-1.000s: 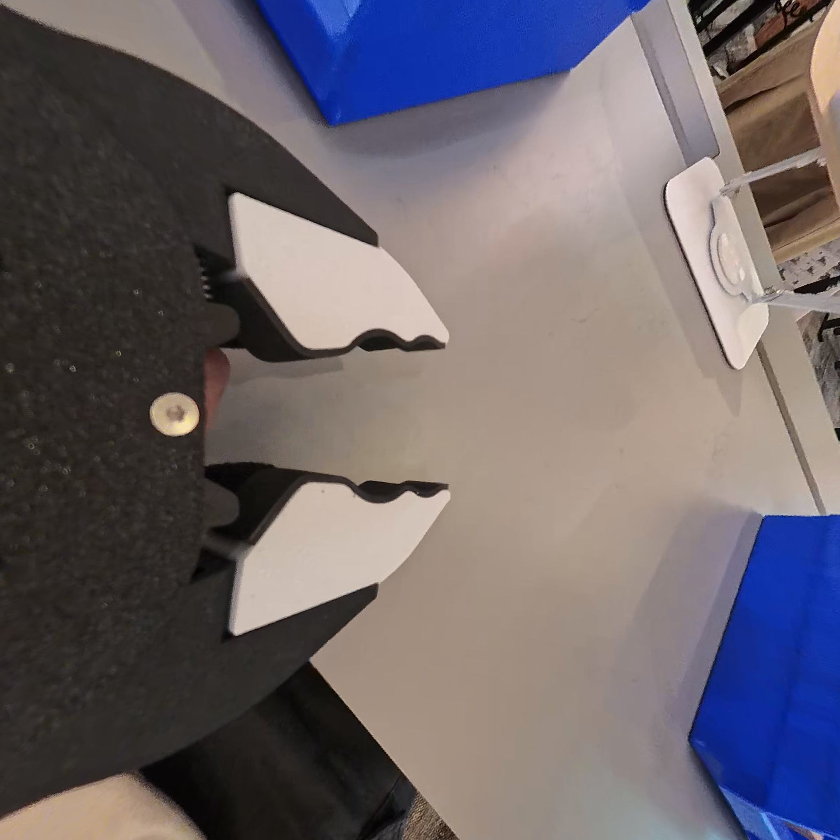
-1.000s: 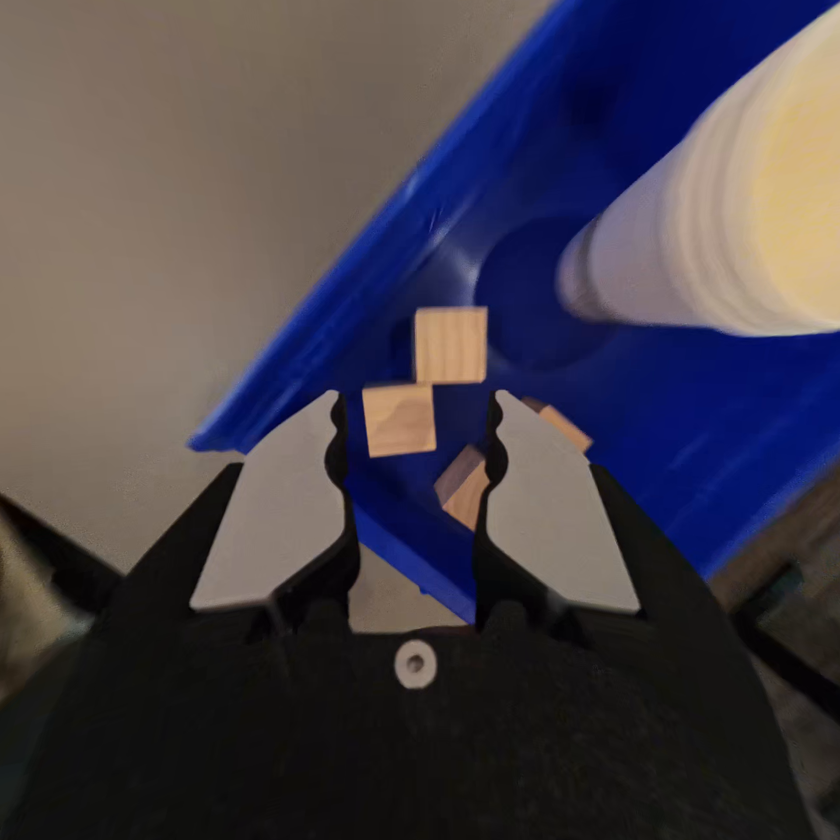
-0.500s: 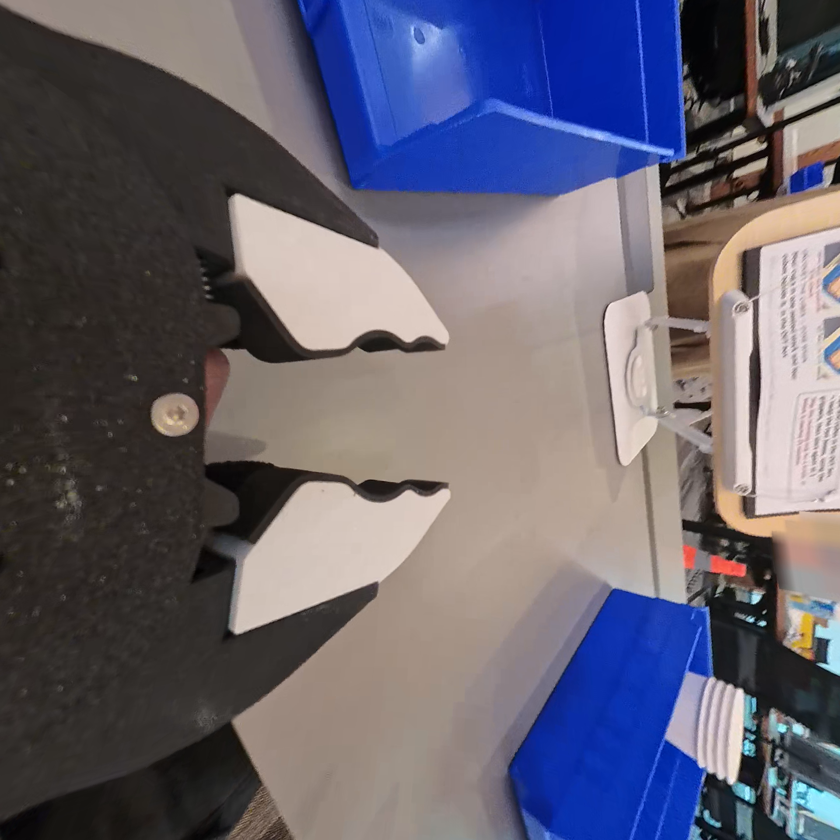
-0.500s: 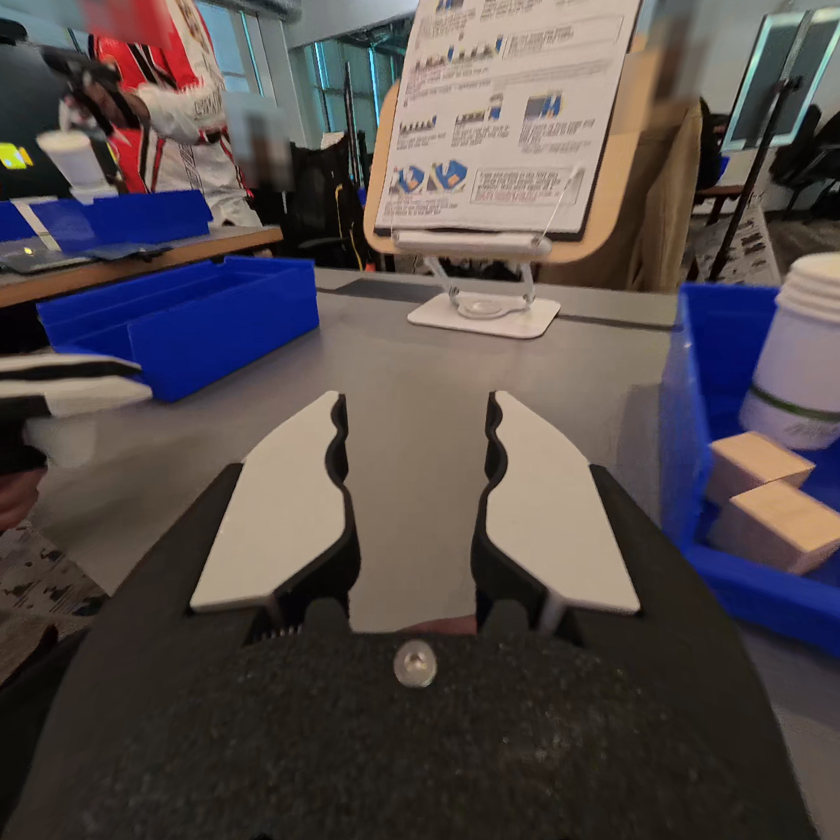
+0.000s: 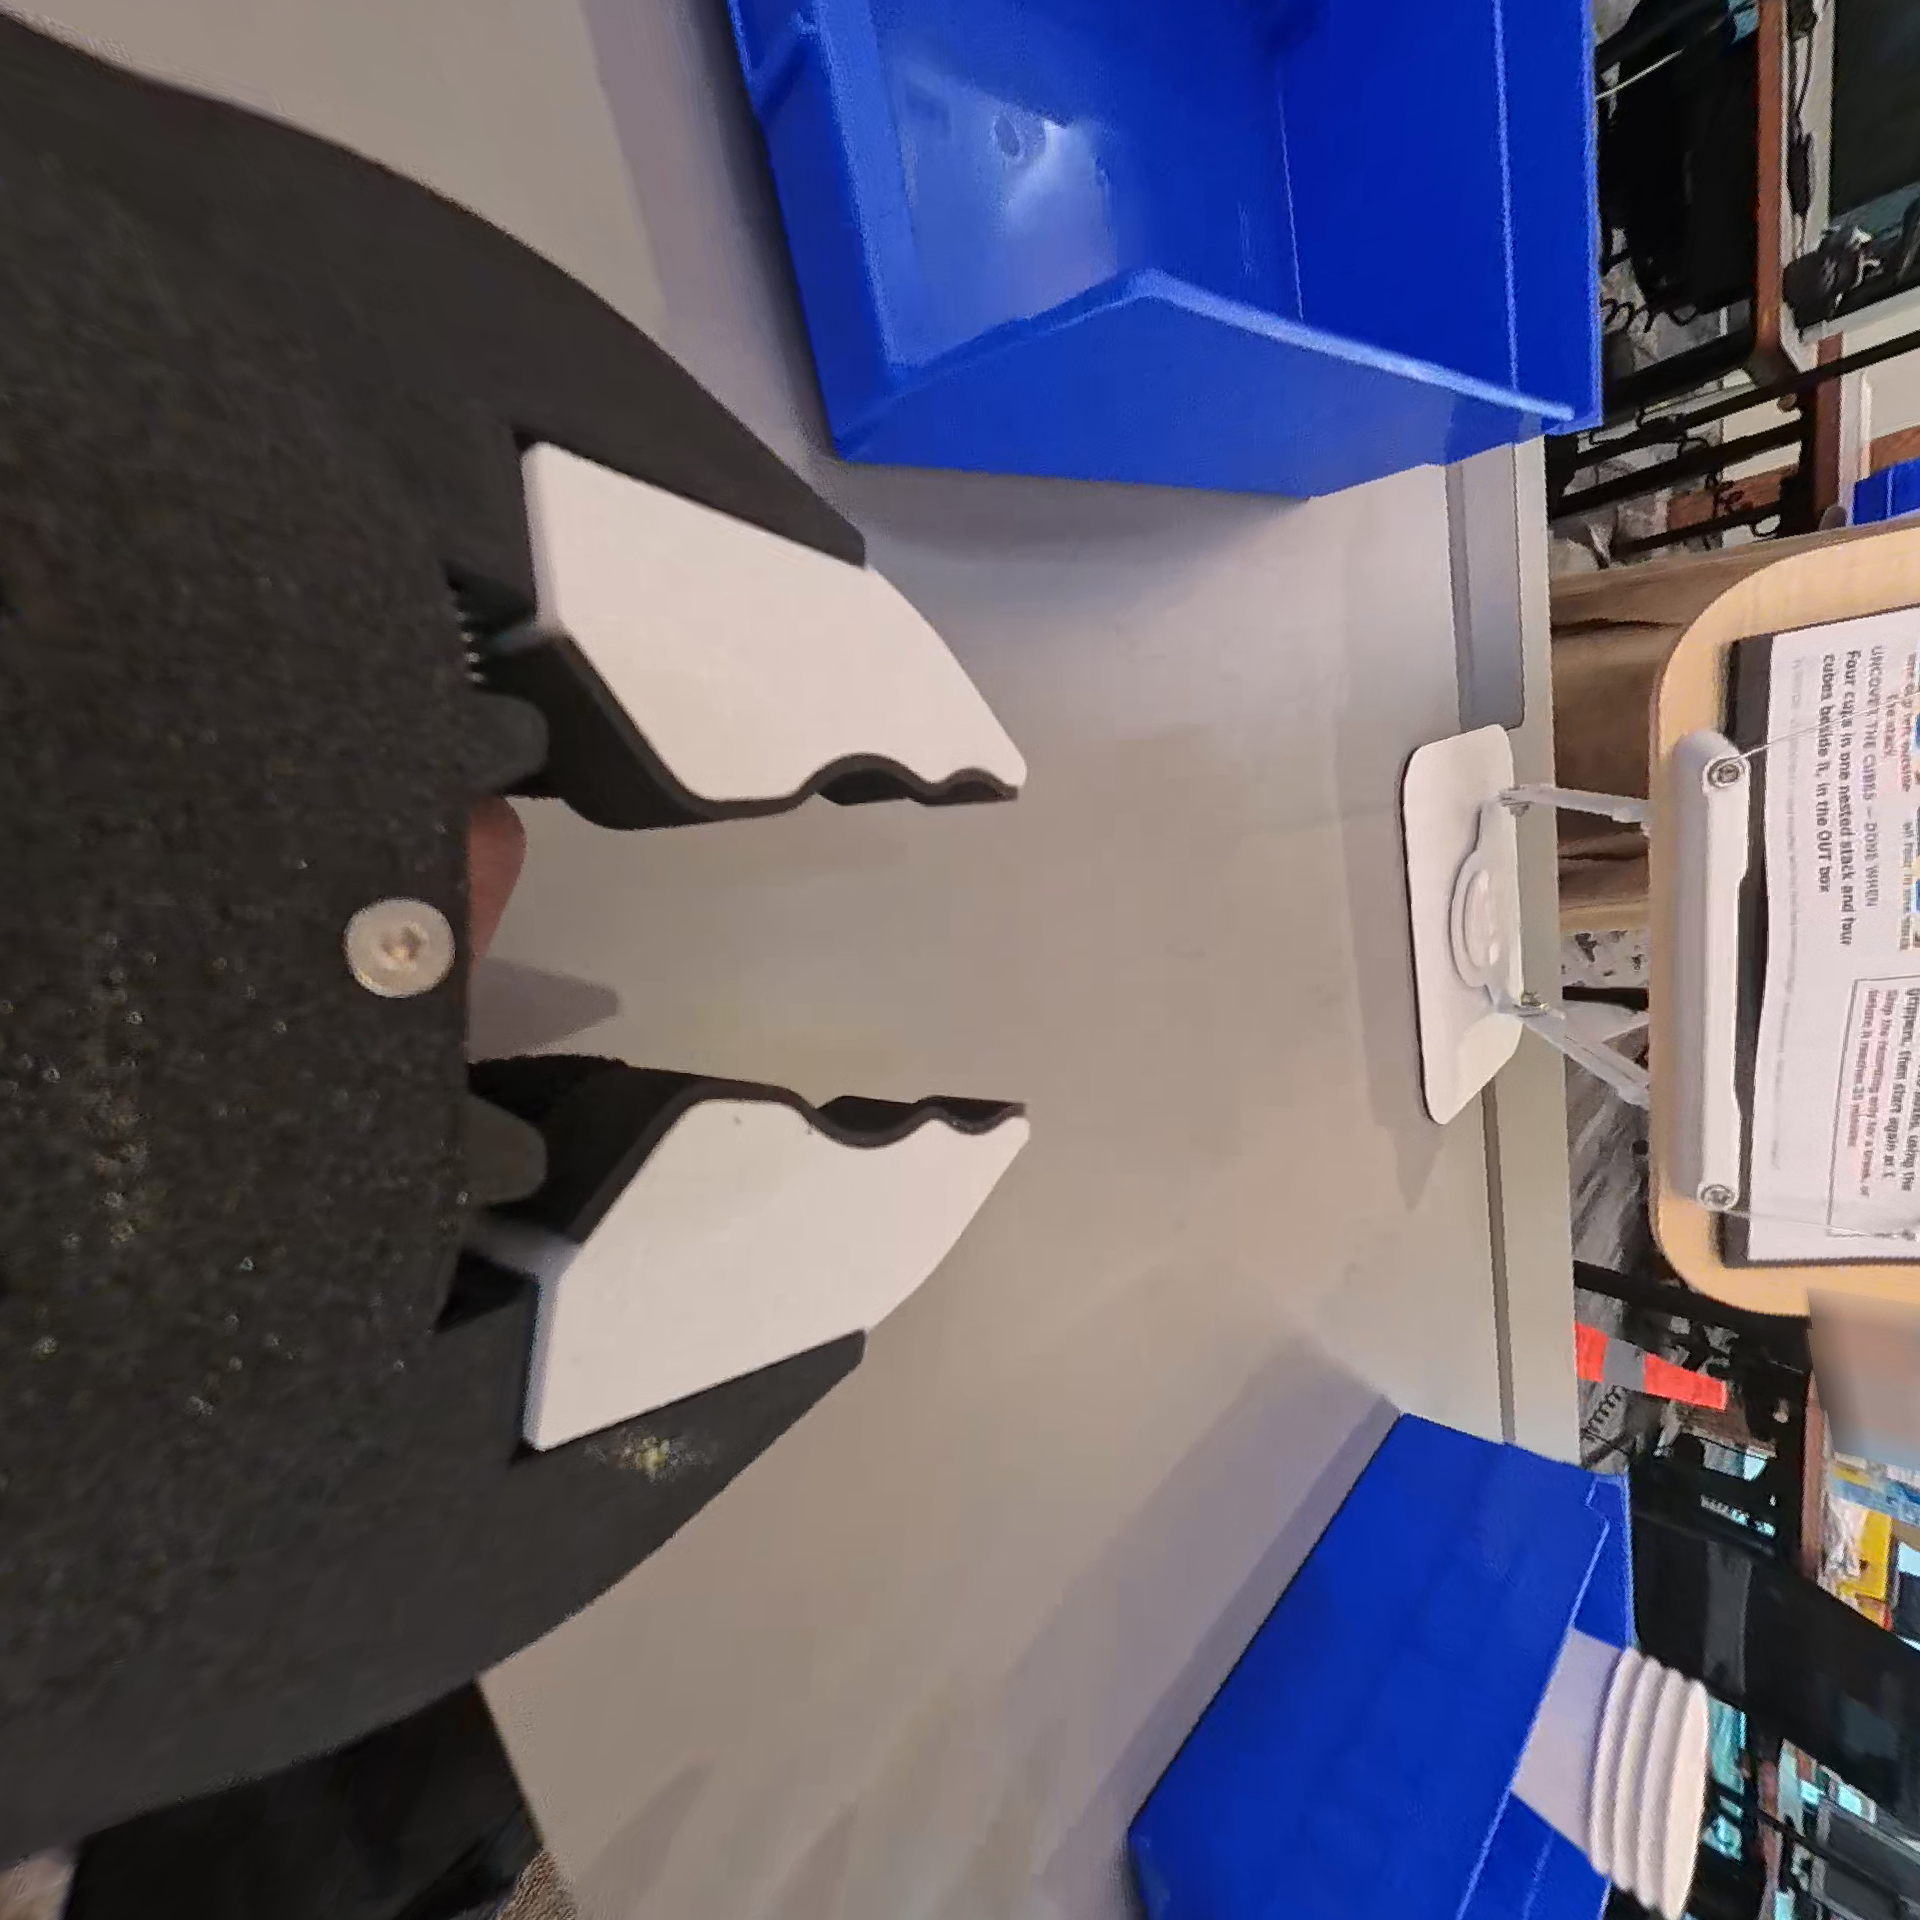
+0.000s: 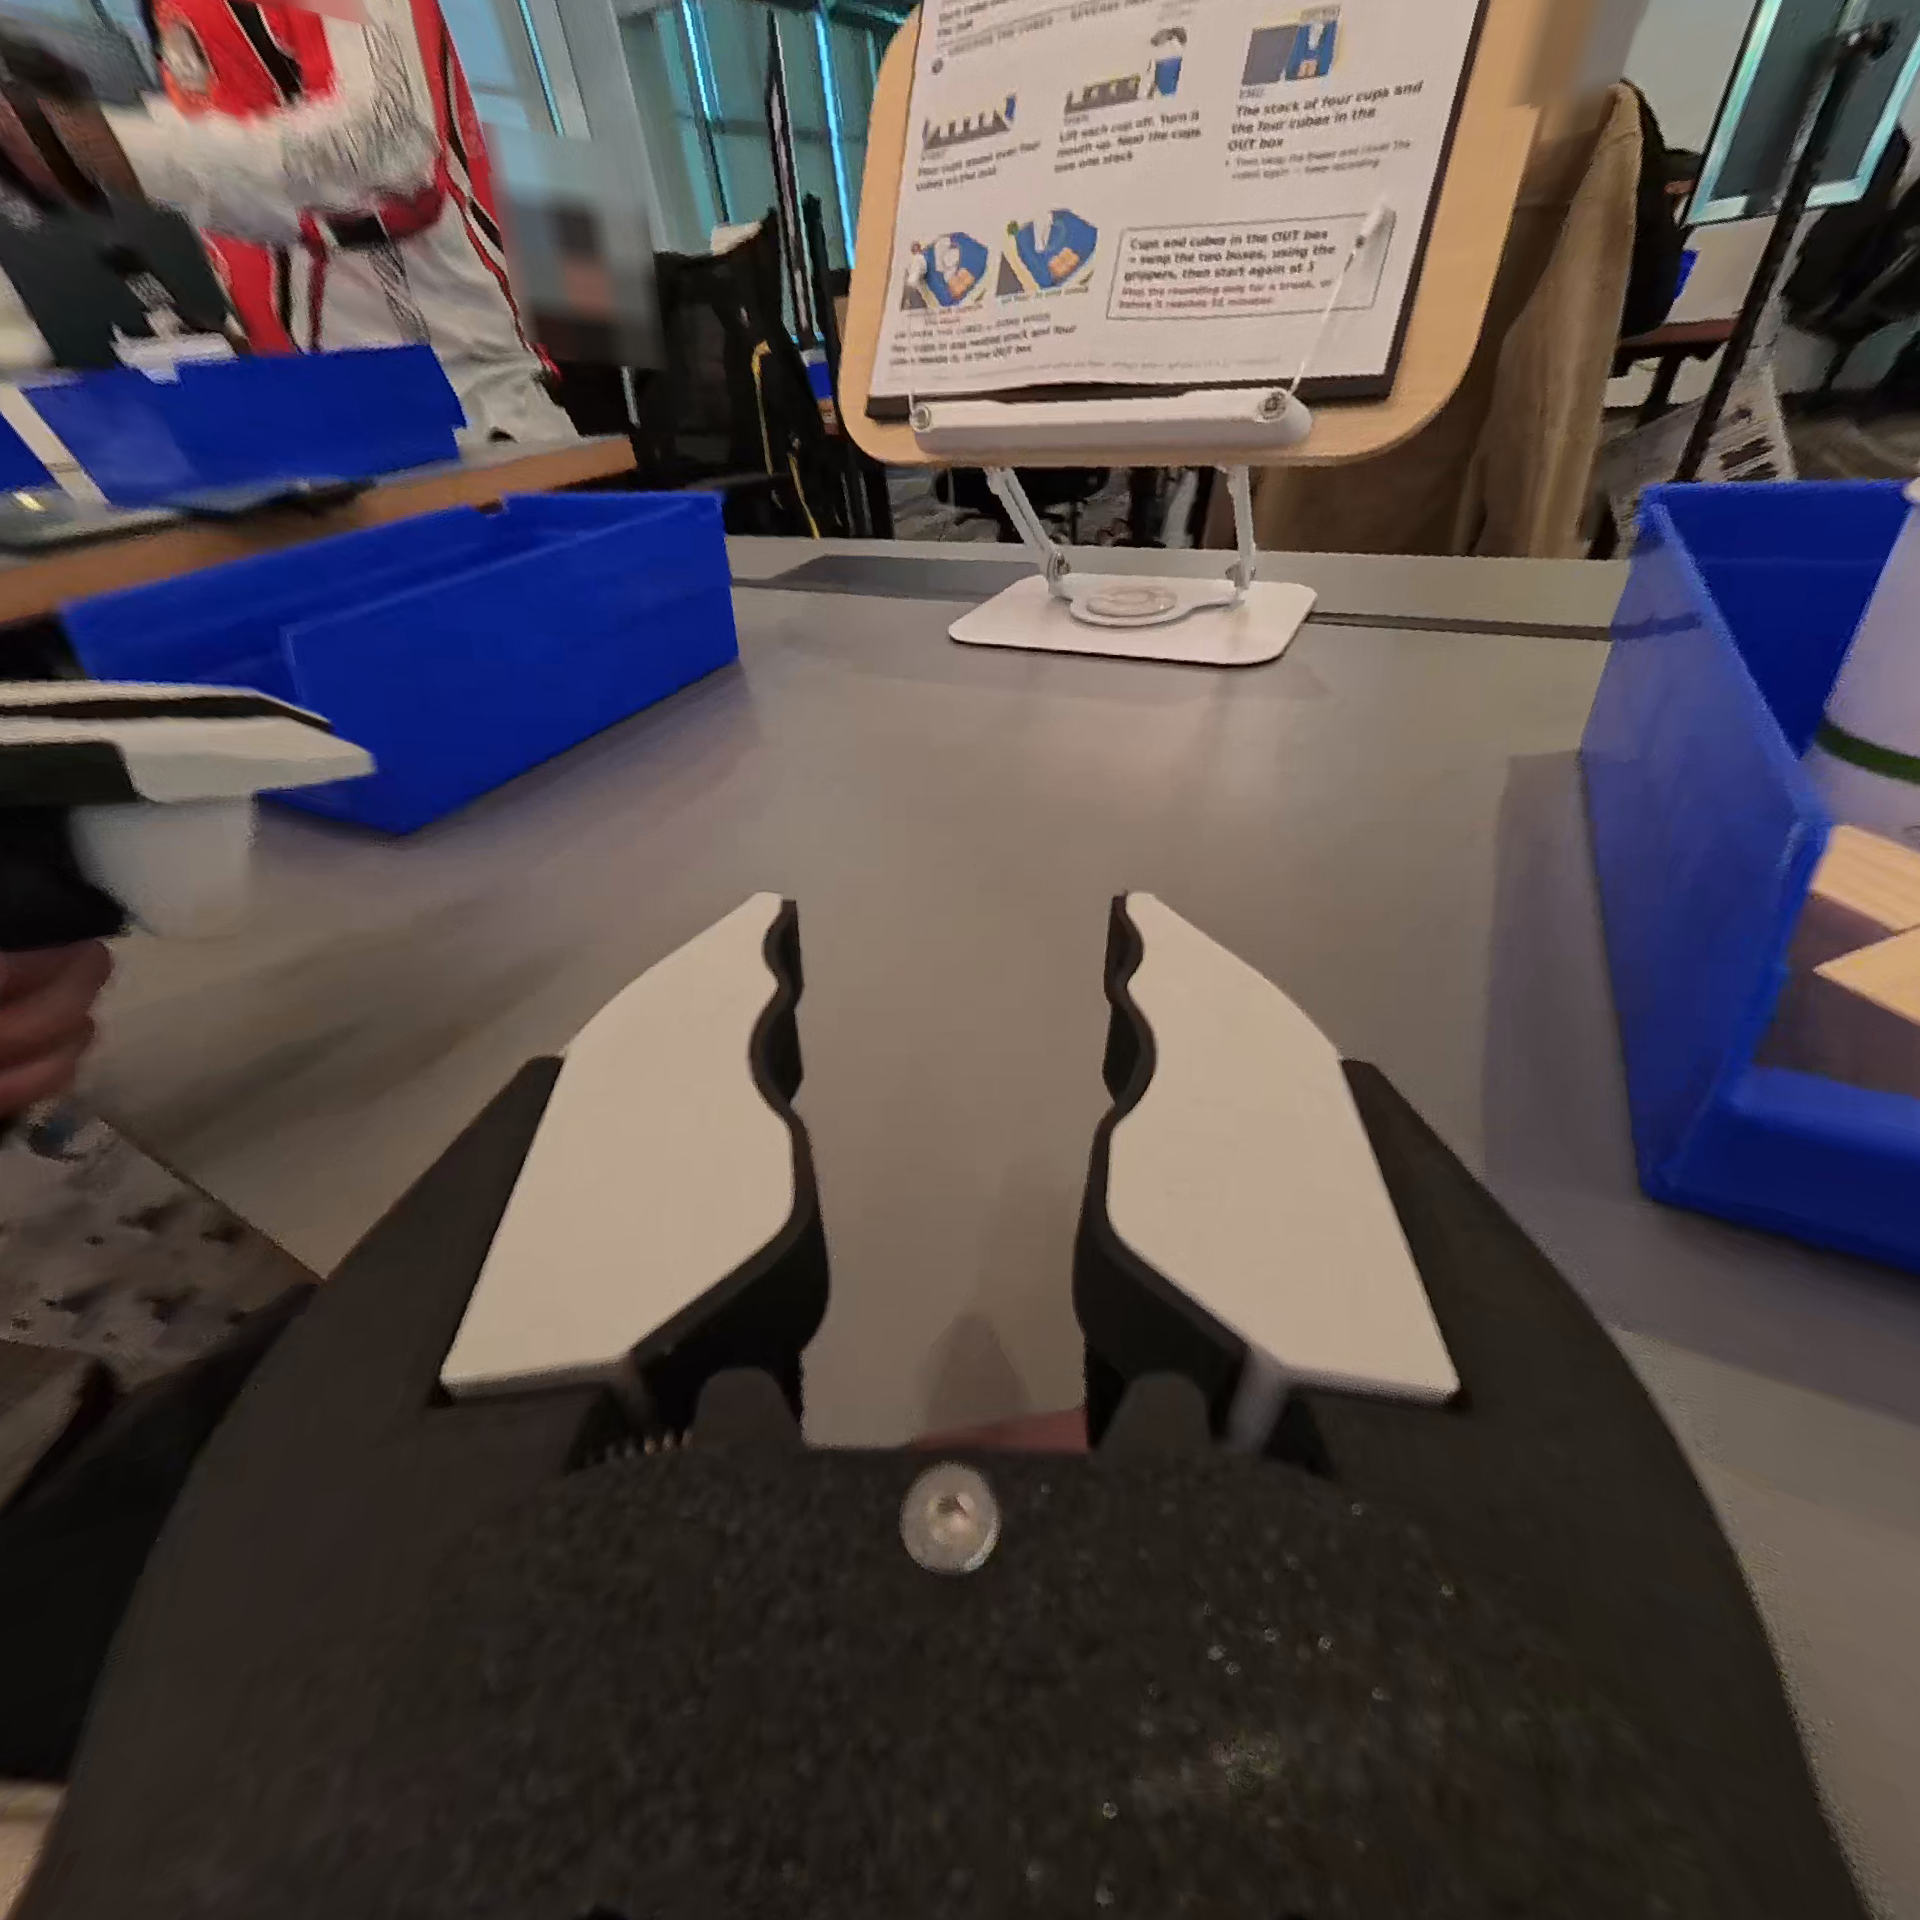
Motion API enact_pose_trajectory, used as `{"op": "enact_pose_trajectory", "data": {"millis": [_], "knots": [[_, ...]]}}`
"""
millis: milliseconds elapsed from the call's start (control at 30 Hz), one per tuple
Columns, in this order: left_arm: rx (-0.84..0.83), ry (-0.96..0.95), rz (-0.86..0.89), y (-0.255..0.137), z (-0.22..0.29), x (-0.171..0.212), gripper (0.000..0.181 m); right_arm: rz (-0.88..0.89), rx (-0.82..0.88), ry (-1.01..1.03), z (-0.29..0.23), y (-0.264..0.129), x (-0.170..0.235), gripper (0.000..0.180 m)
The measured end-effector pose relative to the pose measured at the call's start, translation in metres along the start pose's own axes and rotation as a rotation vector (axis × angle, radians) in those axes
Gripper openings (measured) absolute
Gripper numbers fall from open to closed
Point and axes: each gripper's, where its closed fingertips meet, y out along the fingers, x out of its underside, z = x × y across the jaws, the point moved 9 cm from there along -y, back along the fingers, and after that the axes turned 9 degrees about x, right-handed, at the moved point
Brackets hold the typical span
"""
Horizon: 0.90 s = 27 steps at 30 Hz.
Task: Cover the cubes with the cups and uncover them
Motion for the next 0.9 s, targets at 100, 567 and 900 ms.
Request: {"op": "enact_pose_trajectory", "data": {"millis": [100, 567, 900], "knots": [[-0.047, 0.046, 0.011, 0.011, -0.010, -0.003, 0.053, -0.001, 0.009, -0.059, -0.004, 0.009, -0.004, 0.055], [-0.081, 0.081, 0.032, 0.028, -0.019, -0.005, 0.053, 0.003, 0.044, -0.046, 0.030, 0.033, -0.009, 0.055], [-0.066, 0.044, 0.024, 0.018, -0.022, 0.000, 0.052, 0.009, 0.036, -0.117, 0.021, 0.031, -0.009, 0.055]]}}
